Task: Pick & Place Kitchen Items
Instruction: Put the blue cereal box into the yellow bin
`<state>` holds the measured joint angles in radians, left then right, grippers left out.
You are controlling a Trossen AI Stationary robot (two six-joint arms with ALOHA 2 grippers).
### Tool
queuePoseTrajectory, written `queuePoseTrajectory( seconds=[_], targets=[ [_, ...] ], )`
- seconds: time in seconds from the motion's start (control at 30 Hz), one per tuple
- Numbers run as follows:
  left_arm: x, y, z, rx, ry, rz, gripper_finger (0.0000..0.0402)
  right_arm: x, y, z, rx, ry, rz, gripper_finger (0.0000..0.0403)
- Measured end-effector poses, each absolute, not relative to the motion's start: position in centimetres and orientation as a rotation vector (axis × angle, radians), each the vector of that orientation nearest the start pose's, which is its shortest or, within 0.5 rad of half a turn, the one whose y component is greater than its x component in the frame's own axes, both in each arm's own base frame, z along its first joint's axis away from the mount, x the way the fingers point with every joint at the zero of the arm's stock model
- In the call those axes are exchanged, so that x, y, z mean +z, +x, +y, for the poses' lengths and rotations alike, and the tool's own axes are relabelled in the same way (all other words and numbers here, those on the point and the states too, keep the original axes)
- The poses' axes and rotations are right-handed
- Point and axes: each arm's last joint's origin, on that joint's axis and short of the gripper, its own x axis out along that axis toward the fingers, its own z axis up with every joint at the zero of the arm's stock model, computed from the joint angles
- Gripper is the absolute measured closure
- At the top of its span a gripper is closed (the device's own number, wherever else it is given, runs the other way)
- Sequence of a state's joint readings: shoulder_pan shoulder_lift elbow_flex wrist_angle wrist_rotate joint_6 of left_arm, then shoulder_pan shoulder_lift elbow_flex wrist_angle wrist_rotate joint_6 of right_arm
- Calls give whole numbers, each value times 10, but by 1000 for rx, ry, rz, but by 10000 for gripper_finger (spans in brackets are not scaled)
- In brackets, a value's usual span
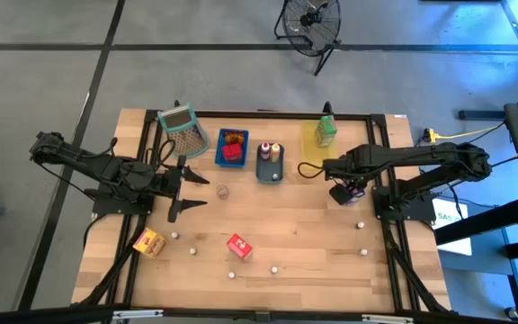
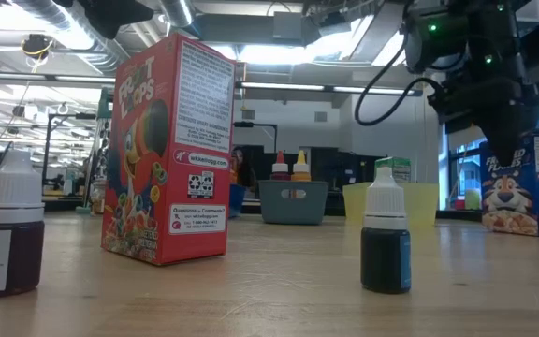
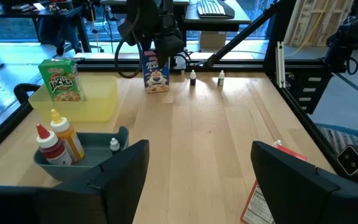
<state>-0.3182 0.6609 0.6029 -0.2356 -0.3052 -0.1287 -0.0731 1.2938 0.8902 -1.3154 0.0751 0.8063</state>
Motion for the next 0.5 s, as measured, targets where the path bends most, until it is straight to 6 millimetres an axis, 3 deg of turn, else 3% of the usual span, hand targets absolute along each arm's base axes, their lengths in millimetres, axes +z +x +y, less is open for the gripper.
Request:
queuePoseTrajectory(
  seconds=[0.2,0.5],
  targets=[
    [284,146,-39,5,-38,280,123,221,182,-15,-819,629,1563,75],
    [284,146,-39,6,-38,280,123,221,182,-15,-832,664,1561,163]
  ],
)
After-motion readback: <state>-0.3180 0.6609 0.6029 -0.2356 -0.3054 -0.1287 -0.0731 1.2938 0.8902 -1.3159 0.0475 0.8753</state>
